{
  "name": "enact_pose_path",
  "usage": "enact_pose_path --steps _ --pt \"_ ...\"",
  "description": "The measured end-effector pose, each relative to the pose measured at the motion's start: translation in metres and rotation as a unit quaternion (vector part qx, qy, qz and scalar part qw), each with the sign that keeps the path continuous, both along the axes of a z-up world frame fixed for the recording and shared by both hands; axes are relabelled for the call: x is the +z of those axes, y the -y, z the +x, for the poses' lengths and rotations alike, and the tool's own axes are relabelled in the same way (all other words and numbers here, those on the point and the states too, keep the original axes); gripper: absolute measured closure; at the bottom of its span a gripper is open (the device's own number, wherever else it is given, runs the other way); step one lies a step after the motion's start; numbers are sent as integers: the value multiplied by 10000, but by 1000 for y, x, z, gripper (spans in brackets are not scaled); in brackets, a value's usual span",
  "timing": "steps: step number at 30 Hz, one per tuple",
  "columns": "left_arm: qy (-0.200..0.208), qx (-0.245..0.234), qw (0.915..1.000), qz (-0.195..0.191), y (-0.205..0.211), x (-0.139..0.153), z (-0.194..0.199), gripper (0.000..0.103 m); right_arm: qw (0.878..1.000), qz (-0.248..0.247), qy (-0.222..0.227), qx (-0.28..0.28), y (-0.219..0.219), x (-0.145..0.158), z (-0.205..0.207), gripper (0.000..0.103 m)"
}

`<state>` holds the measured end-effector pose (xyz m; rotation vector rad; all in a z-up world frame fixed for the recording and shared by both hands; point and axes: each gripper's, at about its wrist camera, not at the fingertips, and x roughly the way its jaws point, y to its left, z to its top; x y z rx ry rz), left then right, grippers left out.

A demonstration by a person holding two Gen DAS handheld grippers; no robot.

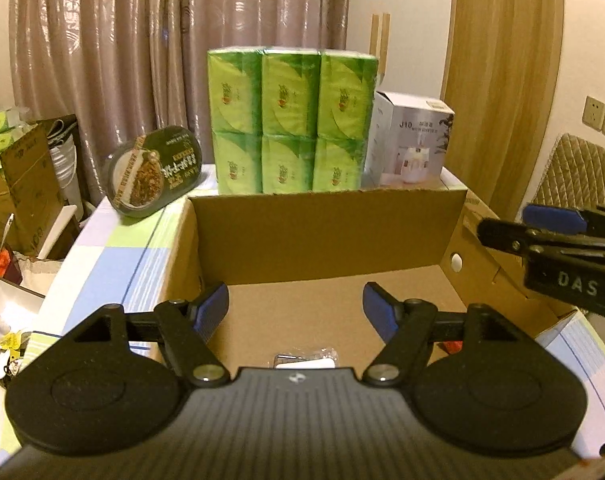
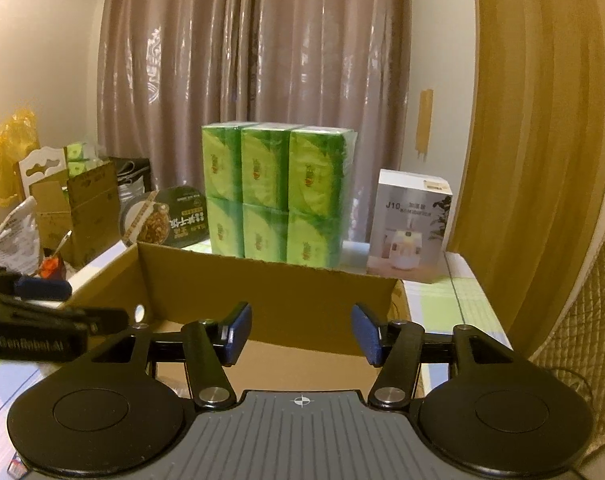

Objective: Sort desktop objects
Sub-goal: 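Move left tool to blue toothpick box while right tool approaches silver foil bag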

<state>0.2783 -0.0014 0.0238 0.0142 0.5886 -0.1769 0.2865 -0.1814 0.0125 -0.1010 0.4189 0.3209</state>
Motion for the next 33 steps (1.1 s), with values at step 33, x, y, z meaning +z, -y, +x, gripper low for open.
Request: enact_pose_path --steps 33 --pt "-880 88 9951 447 -49 -26 -186 25 9782 -832 -1217 1464 -1 -70 -171 27"
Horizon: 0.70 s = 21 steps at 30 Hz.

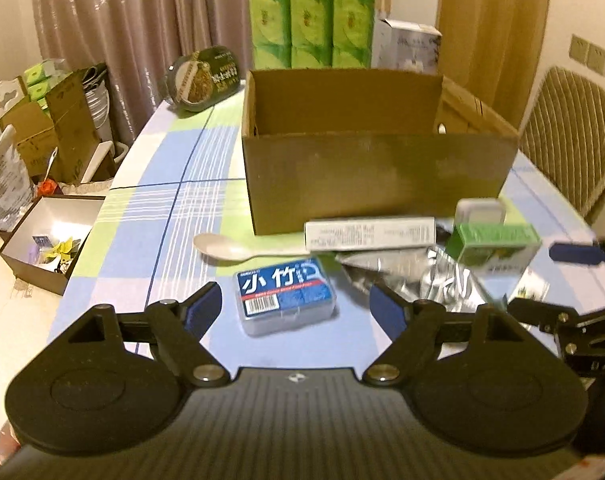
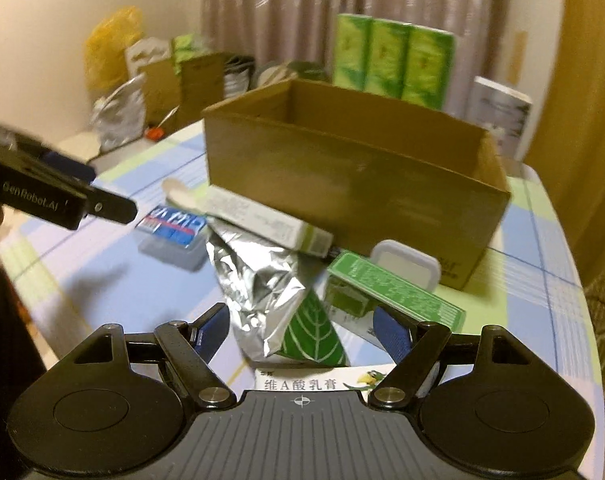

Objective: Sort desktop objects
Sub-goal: 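Move left tool to blue toothpick box while right tool approaches silver foil bag, then close left tool on blue box while right tool grasps foil bag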

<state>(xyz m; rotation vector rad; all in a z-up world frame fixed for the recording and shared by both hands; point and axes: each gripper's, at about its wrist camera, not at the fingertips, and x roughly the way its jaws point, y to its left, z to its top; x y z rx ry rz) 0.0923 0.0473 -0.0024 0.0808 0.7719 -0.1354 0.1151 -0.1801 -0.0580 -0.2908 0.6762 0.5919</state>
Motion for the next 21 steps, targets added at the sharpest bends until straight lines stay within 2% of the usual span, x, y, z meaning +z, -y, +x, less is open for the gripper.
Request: enact_pose_path --steps 4,8,11,15,21 --pt "-64 -439 9985 333 0 -3 6 25 9987 -329 24 376 -7 -11 4 27" --pt "-59 -1169 9893 872 1 -7 18 24 9964 -589 -3 615 -16 -20 13 27" --pt "-120 -1804 9776 1081 0 -14 26 24 9937 -793 -21 791 -25 -27 20 27" --pt "-174 -2518 9561 1490 5 -33 34 24 9887 -1088 -56 1027 -39 -38 31 27" --pt "-257 -3023 9357 1802 2 -56 53 24 9760 -1621 -15 1457 -59 -52 42 27"
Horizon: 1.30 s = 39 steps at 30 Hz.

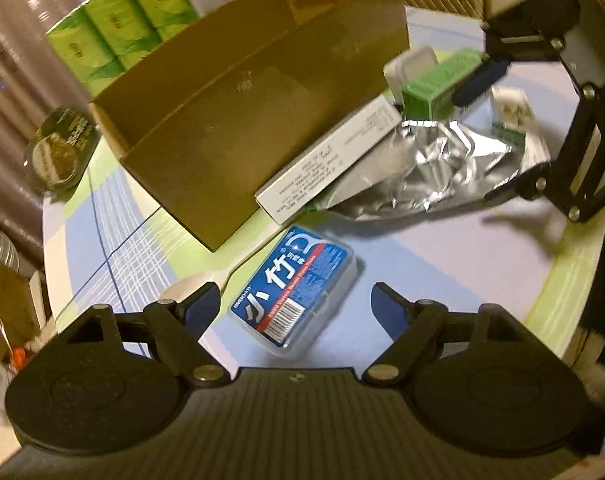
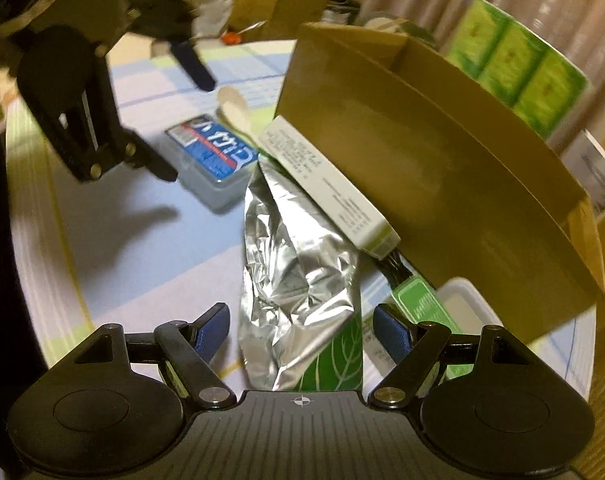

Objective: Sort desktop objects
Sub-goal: 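Close left tool on blue box while right tool grasps foil bag, then carry blue box with left tool while right tool carries foil bag over box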

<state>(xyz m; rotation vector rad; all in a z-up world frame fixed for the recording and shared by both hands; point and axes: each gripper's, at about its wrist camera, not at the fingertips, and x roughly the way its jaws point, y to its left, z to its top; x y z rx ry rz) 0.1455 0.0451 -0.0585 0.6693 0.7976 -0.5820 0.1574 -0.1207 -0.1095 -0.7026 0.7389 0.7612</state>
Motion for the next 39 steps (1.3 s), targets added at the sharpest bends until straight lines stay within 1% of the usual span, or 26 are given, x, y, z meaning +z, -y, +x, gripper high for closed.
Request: enact_pose_path --steps 4,7,10,14,17,19,20,22,25,27,31,35,39 --pt "-107 -274 9995 87 -6 -8 14 24 9998 -162 -86 117 -8 -6 13 27" --pt "-285 -285 9992 -26 -11 -11 27 24 9994 -226 -207 180 -12 -9 19 27" --pt "-499 -442 9977 -147 -12 -15 36 24 9989 -267 -334 204 -15 -13 26 27" --pt "-618 -662 9959 9 -7 -23 43 24 9985 -261 -444 189 -19 -14 33 27" --pt "-723 -691 9950 43 -4 -27 46 24 9981 -260 -522 176 -21 -14 38 28" --pt "-783 -662 9947 31 -4 -31 48 24 9982 -276 -512 154 -21 -13 40 39" --pt "-812 -621 9948 -19 -5 -31 49 25 9983 -279 -496 142 -20 -13 41 41" --pt "-878 -513 9948 -98 -6 -31 52 34 9984 -236 -496 127 -18 -11 42 48" --pt "-874 -409 9953 -92 -7 -31 50 38 9984 -157 -489 248 -14 -7 42 53" --pt "-844 -394 9956 -68 -7 -30 46 40 9975 -132 -508 473 -12 -6 38 54" --pt "-805 -309 9963 -46 -8 -30 38 45 9931 -120 -608 992 -8 -2 30 54" --pt "-864 -330 9957 -28 -11 -29 28 46 9904 -289 -564 1226 -7 -3 28 54" --pt "-879 -329 9956 6 -13 -30 22 46 9886 -484 -516 1328 -15 -8 20 46"
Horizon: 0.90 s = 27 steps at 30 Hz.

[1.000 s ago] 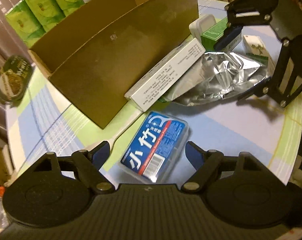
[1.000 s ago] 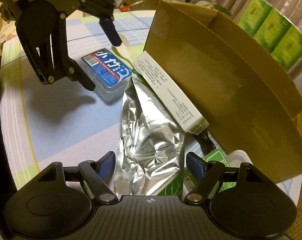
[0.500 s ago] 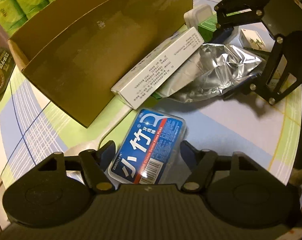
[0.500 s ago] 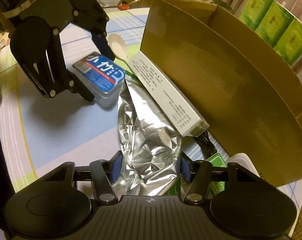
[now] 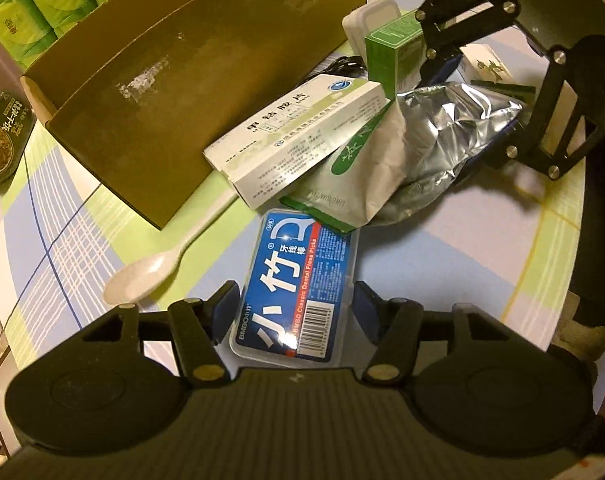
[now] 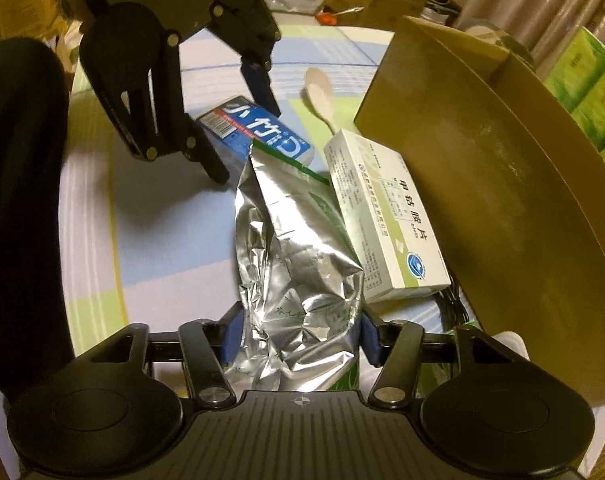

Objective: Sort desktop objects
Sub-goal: 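Carry blue box with left tool while right tool carries foil bag over box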

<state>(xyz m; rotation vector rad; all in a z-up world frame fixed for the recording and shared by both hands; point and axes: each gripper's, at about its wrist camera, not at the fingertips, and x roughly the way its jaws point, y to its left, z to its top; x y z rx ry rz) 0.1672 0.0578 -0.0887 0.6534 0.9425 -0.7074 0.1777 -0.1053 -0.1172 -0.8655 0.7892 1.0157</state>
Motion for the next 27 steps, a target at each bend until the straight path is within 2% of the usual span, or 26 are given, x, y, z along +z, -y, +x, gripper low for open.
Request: enact_pose_path --steps 3,6,14,19,27 --pt "-5 3 10000 -11 3 -1 2 44 9999 -108 10 95 -3 -3 -1 40" --pt "-50 -18 10000 -57 7 2 4 42 9999 -66 -120 12 -4 -4 3 38" --pt "-491 137 9984 -252 2 0 17 39 9952 92 -879 -432 1 -3 24 39" --pt "-674 282 9962 -470 -4 1 18 47 9965 117 -736 -378 0 2 19 54" --pt "-422 263 9983 -289 2 5 4 48 9992 199 -329 -123 -4 13 4 57"
